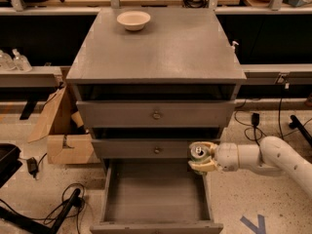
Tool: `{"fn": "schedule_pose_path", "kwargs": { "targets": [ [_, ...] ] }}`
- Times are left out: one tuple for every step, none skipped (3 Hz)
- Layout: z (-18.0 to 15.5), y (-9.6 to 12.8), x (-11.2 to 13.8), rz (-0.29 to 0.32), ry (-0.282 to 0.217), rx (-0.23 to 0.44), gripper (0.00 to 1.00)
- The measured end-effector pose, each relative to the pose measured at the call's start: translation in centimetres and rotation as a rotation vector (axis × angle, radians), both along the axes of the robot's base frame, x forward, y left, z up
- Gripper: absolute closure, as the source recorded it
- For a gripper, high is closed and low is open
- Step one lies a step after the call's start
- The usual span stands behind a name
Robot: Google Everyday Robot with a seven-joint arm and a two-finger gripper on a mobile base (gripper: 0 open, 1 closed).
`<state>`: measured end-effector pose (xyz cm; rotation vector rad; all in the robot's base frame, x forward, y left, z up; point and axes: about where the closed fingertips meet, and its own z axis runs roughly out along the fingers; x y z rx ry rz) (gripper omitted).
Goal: Pick green can from bottom drawer and place on counter
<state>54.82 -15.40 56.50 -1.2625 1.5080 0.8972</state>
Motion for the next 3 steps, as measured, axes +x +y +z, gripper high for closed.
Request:
{"fn": "schedule_pose_path", "kwargs": {
  "targets": [
    [0.6, 0.1, 0.0, 0.002, 0.003, 0.001, 1.0],
    [5.6, 0.6, -0.2, 0.015, 0.028, 0.006, 1.0],
    [12.3, 1.2, -1.1, 0.023, 0.043, 0.034, 1.0]
  ]
}}
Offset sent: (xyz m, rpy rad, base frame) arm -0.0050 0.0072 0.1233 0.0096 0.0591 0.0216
